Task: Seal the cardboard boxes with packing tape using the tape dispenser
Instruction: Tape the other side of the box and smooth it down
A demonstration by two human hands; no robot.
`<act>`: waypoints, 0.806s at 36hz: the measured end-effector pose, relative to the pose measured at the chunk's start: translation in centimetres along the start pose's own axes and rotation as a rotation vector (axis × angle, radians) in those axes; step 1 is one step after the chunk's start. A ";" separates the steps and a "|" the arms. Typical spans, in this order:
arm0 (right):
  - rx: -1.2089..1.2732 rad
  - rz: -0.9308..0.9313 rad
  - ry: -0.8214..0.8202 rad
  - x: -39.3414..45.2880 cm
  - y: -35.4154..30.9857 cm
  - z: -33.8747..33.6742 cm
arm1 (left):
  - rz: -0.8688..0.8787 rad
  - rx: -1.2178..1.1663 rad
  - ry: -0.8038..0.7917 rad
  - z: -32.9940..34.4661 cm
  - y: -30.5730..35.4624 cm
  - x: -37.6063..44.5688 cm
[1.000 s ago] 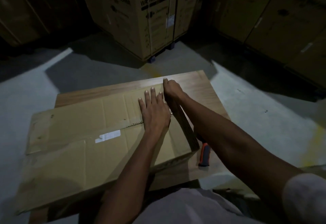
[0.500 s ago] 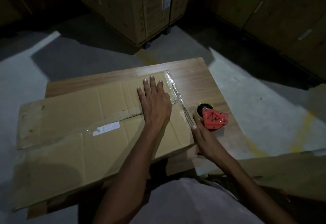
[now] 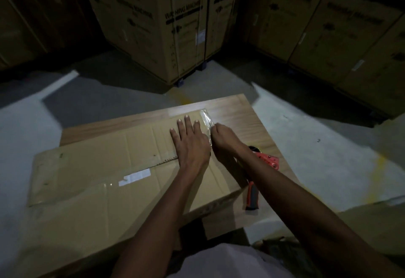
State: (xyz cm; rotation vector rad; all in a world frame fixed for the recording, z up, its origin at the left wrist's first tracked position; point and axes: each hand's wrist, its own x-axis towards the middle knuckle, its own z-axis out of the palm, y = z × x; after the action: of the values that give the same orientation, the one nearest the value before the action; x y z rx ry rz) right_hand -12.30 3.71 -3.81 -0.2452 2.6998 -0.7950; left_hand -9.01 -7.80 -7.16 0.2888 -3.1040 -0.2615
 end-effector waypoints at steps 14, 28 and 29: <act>0.061 0.125 0.240 -11.4 4.2 4.8 | 0.018 -0.070 -0.004 -0.5 -0.4 -0.2; 0.612 0.384 0.549 -17.2 1.4 8.4 | -0.045 -0.384 0.161 -2.5 -3.2 -5.0; 0.625 0.401 0.526 -17.3 1.2 8.4 | -0.120 -0.407 0.196 -2.9 -4.1 -6.0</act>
State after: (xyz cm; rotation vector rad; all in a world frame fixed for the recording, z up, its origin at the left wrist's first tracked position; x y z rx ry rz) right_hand 6.68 4.85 -6.82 0.7117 2.6076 -1.6717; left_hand -2.31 -11.11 -4.96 0.4550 -2.7592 -0.7991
